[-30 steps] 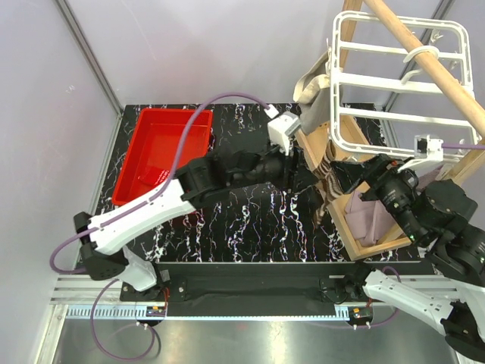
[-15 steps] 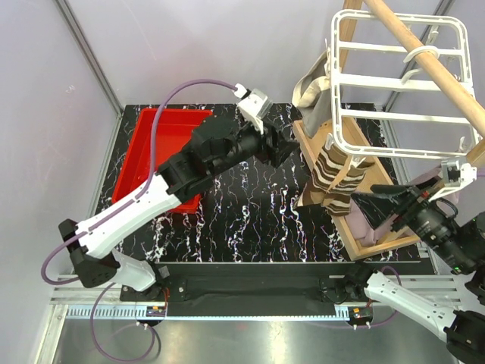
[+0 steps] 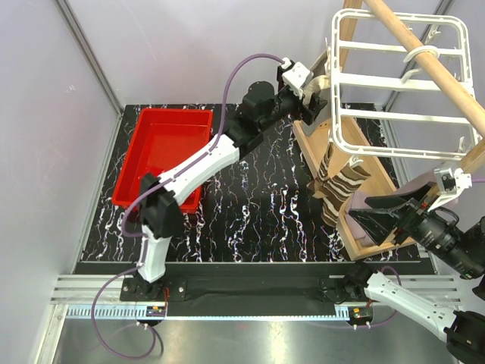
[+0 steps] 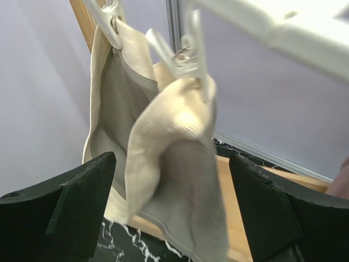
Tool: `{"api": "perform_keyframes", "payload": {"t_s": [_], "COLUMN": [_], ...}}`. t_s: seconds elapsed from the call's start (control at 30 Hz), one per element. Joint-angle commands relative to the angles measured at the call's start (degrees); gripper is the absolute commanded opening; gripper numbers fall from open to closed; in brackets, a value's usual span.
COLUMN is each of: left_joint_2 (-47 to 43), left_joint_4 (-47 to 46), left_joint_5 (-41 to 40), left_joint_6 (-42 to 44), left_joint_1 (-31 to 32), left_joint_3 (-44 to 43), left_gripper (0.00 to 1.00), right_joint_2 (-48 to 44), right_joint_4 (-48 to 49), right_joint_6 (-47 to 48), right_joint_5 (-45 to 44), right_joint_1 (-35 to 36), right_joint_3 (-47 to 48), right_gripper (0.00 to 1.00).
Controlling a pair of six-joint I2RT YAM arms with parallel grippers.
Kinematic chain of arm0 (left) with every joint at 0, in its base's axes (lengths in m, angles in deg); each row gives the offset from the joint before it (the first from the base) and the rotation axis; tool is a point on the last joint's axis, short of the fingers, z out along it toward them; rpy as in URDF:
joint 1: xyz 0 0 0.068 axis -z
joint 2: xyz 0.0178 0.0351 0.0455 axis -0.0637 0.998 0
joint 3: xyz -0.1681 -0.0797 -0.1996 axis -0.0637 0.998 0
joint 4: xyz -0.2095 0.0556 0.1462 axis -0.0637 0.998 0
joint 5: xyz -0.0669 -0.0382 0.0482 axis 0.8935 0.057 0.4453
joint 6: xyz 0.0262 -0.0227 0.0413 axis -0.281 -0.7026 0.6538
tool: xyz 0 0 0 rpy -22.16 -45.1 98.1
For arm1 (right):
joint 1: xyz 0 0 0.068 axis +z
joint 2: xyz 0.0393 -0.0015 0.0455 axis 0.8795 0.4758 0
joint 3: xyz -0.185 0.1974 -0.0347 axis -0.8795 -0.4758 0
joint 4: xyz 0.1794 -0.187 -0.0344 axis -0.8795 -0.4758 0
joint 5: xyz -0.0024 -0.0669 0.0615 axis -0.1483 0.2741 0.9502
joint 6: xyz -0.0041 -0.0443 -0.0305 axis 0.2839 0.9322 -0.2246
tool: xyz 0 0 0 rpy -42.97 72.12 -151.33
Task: Clip the socks to the hanger
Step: Rotate the hanger.
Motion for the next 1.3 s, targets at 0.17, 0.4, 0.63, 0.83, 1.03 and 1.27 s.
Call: {"api": "perform_keyframes", "payload": {"t_s": [0.17,0.4,0.63,0.83,1.03,1.27], "left_joint_2": [8.8,-1.2,-17.1,-24.2,-25.2,-22.4], "left_joint_4": [-5.5,-11.0,-9.5,-5.4,-2.0,1.7], "left_joint_5": [7.5,9.1,4.9,2.2,0.1,-2.1], "left_joint_6": [-1.0,-6.0,-5.1,-6.4,-9.3,-11.8], "left_joint_1": [-0.9,-0.6,3.8,9.5,15.8,22.0], "left_joint_3": [-11.6,3.8,17.5,24.3,25.0,22.8], "left_gripper": [0.6,0.0,0.0,0.0,0.06,0.28], "right_joint_2": [-0.2,1.0,-0.1,1.5,3.1,4.0], "right_joint_4": [-0.2,-0.7,0.2,0.5,0.3,-0.9], "right_joint_6": [-0.1,-0.8,-4.2,-3.5,-2.7,-2.4], "right_joint_5": [0.6,-4.9,-14.2,-16.3,-19.3,-20.1], "right_joint_1": [0.3,0.3,0.3,0.3,0.3,0.3], "right_joint_3": [3.5,5.4,9.5,14.1,18.1,18.2], "right_gripper": [0.74,0.7,0.65,0.67,0.68,0.68]}}
